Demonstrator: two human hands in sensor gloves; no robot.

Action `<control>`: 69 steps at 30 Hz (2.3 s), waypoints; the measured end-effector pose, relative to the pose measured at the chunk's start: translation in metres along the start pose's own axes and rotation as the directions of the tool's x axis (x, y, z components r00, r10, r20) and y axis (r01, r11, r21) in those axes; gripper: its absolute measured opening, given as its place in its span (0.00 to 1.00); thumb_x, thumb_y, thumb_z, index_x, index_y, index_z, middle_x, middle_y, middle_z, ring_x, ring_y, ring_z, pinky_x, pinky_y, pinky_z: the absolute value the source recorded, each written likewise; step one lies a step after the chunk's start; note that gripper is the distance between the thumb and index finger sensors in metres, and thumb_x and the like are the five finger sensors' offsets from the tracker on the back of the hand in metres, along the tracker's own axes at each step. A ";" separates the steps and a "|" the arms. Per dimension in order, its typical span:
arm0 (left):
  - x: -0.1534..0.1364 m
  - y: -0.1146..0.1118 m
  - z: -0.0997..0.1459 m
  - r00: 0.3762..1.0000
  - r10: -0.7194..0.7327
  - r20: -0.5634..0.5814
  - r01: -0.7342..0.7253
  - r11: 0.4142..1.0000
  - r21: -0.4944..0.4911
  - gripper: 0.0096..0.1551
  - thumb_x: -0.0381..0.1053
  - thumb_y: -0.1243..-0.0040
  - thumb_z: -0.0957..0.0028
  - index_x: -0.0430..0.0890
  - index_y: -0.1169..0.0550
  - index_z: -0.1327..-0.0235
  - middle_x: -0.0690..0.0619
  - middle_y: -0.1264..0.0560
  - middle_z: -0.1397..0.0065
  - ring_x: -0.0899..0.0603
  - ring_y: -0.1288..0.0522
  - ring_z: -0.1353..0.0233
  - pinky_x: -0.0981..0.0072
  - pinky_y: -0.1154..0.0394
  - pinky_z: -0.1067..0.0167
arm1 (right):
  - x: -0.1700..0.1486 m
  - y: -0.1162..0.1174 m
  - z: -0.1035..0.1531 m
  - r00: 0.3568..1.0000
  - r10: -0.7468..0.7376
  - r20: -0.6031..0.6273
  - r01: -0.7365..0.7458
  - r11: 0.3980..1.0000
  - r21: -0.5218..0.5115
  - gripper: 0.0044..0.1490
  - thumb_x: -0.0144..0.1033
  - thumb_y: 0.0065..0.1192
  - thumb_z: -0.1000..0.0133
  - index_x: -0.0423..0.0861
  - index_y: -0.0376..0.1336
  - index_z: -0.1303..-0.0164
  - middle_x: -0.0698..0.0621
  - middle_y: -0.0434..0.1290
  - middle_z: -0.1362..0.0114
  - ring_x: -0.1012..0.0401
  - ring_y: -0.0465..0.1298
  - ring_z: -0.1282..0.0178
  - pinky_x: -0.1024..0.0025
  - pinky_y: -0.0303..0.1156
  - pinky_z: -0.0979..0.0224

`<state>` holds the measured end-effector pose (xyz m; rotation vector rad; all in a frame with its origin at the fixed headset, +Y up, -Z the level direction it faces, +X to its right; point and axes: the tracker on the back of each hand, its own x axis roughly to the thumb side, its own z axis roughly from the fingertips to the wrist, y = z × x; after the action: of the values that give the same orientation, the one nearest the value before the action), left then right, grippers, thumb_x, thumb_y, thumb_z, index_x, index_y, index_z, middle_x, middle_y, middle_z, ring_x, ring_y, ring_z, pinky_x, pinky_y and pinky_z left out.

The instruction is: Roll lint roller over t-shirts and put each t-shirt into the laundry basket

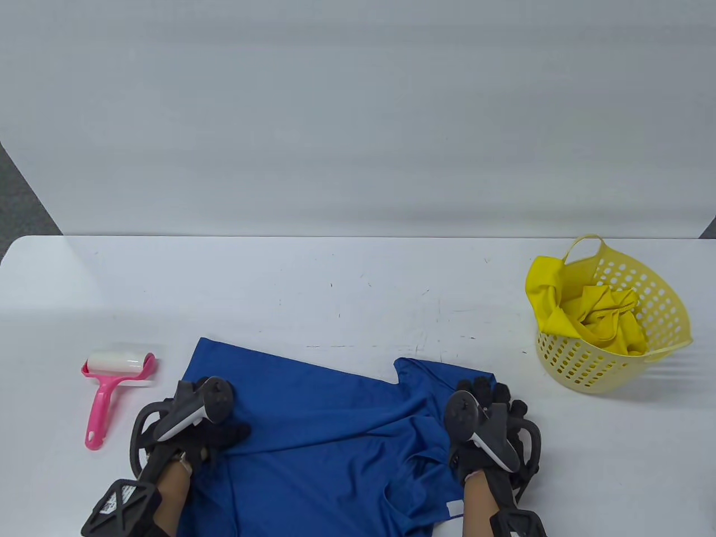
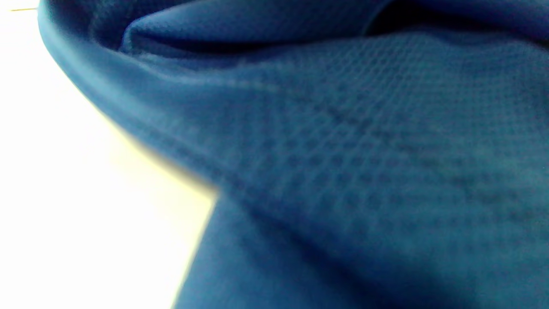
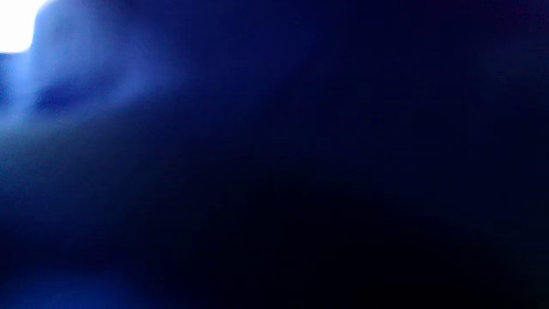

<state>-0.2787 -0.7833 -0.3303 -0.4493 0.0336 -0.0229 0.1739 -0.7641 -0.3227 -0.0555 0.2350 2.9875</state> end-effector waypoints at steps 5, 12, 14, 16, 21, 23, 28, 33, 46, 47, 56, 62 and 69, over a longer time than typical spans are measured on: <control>0.000 0.000 0.000 1.000 -0.002 -0.006 0.002 1.000 -0.001 0.57 0.78 0.51 0.59 0.60 0.54 0.18 0.45 0.56 0.11 0.31 0.54 0.12 0.27 0.49 0.22 | 0.009 -0.008 0.004 0.997 0.029 -0.069 -0.039 0.986 -0.160 0.28 0.52 0.59 0.50 0.39 0.76 0.65 0.37 0.77 0.43 0.38 0.74 0.43 0.30 0.56 0.34; 0.000 0.000 0.000 1.000 0.001 -0.003 -0.001 1.000 -0.001 0.57 0.79 0.52 0.59 0.60 0.54 0.19 0.46 0.56 0.11 0.31 0.54 0.12 0.27 0.49 0.22 | 0.014 0.001 0.001 0.973 0.179 -0.145 -0.178 0.984 0.018 0.28 0.55 0.58 0.50 0.41 0.70 0.59 0.38 0.66 0.35 0.37 0.64 0.34 0.27 0.45 0.31; 0.000 -0.001 0.000 1.000 0.004 -0.002 -0.004 1.000 -0.002 0.57 0.79 0.52 0.59 0.60 0.54 0.19 0.46 0.57 0.11 0.32 0.55 0.12 0.27 0.49 0.22 | 0.009 0.003 0.001 0.978 0.137 -0.160 -0.130 0.990 0.051 0.36 0.56 0.57 0.51 0.39 0.64 0.45 0.34 0.56 0.27 0.34 0.53 0.27 0.24 0.39 0.32; 0.000 -0.001 0.000 1.000 0.004 -0.003 -0.004 1.000 -0.002 0.57 0.79 0.52 0.59 0.60 0.55 0.19 0.46 0.57 0.11 0.32 0.55 0.12 0.27 0.49 0.22 | 0.003 0.007 0.001 0.980 0.095 -0.176 -0.072 0.989 0.132 0.45 0.57 0.54 0.50 0.41 0.53 0.31 0.31 0.45 0.22 0.32 0.45 0.24 0.22 0.35 0.33; -0.001 -0.001 0.000 1.000 0.011 -0.002 -0.011 1.000 -0.003 0.57 0.79 0.52 0.59 0.60 0.55 0.19 0.46 0.57 0.11 0.32 0.56 0.12 0.27 0.49 0.22 | -0.020 0.020 0.001 0.967 -0.009 -0.256 0.096 0.938 0.332 0.63 0.69 0.45 0.55 0.47 0.22 0.30 0.32 0.24 0.22 0.31 0.31 0.23 0.19 0.28 0.35; -0.001 -0.001 0.000 1.000 0.011 -0.002 -0.011 1.000 -0.003 0.57 0.79 0.52 0.59 0.60 0.55 0.19 0.46 0.57 0.11 0.32 0.56 0.12 0.27 0.49 0.22 | -0.024 0.022 0.000 0.963 -0.078 -0.260 0.159 0.937 0.310 0.62 0.68 0.48 0.55 0.49 0.24 0.29 0.33 0.24 0.21 0.31 0.29 0.23 0.20 0.27 0.35; -0.001 -0.001 -0.001 1.000 0.012 -0.002 -0.012 1.000 -0.002 0.57 0.79 0.52 0.59 0.60 0.55 0.19 0.46 0.57 0.11 0.32 0.55 0.12 0.27 0.49 0.22 | -0.016 0.017 -0.002 0.992 -0.003 -0.125 0.032 0.972 0.234 0.55 0.64 0.49 0.53 0.48 0.36 0.25 0.35 0.33 0.19 0.32 0.36 0.21 0.20 0.32 0.33; -0.003 0.000 -0.002 0.998 0.023 -0.057 -0.023 1.000 0.002 0.58 0.80 0.51 0.60 0.60 0.54 0.18 0.46 0.55 0.11 0.31 0.53 0.12 0.26 0.46 0.23 | -0.030 0.020 -0.003 0.958 -0.012 -0.288 0.090 0.962 0.258 0.59 0.69 0.43 0.52 0.43 0.32 0.25 0.32 0.32 0.20 0.31 0.37 0.21 0.19 0.36 0.33; 0.031 0.021 0.029 0.995 -0.081 0.053 0.080 0.997 0.009 0.54 0.77 0.40 0.61 0.56 0.35 0.19 0.44 0.34 0.14 0.28 0.35 0.16 0.25 0.41 0.26 | 0.042 0.001 0.018 0.998 -0.012 -0.060 0.032 0.934 0.356 0.51 0.64 0.48 0.49 0.37 0.53 0.26 0.27 0.56 0.22 0.26 0.59 0.26 0.18 0.54 0.38; 0.034 0.016 0.027 0.991 -0.120 0.054 0.121 0.993 -0.012 0.56 0.77 0.39 0.62 0.56 0.36 0.19 0.44 0.36 0.13 0.28 0.35 0.16 0.24 0.41 0.26 | 0.038 0.009 0.014 0.997 -0.036 -0.063 0.058 0.917 0.394 0.53 0.63 0.48 0.49 0.37 0.46 0.25 0.27 0.46 0.21 0.25 0.49 0.26 0.16 0.49 0.37; 0.030 0.009 0.023 0.993 -0.097 0.068 0.101 0.993 -0.053 0.66 0.77 0.36 0.66 0.57 0.50 0.17 0.41 0.50 0.11 0.26 0.47 0.13 0.24 0.44 0.25 | 0.001 -0.009 -0.001 0.961 -0.271 -0.051 0.273 0.961 0.045 0.53 0.61 0.47 0.48 0.45 0.34 0.25 0.34 0.29 0.20 0.33 0.30 0.24 0.22 0.29 0.36; 0.035 0.030 0.046 0.994 -0.073 0.085 0.074 0.997 -0.005 0.60 0.77 0.33 0.68 0.52 0.31 0.20 0.39 0.28 0.16 0.25 0.28 0.20 0.24 0.33 0.31 | 0.064 -0.032 0.046 0.997 -0.071 0.024 0.063 0.966 0.250 0.52 0.64 0.50 0.49 0.31 0.62 0.33 0.24 0.70 0.30 0.26 0.71 0.36 0.22 0.66 0.44; 0.039 0.016 0.033 0.993 -0.114 0.039 0.117 0.989 -0.093 0.72 0.82 0.30 0.77 0.52 0.40 0.18 0.38 0.39 0.14 0.19 0.26 0.27 0.31 0.19 0.45 | 0.076 0.025 0.022 0.981 0.196 -0.008 -0.170 0.867 0.468 0.60 0.67 0.53 0.53 0.35 0.38 0.32 0.22 0.40 0.28 0.19 0.57 0.38 0.25 0.69 0.45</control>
<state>-0.2382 -0.7556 -0.3085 -0.5468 -0.0245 -0.1285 0.0946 -0.7744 -0.3009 -0.0656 1.0120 3.0203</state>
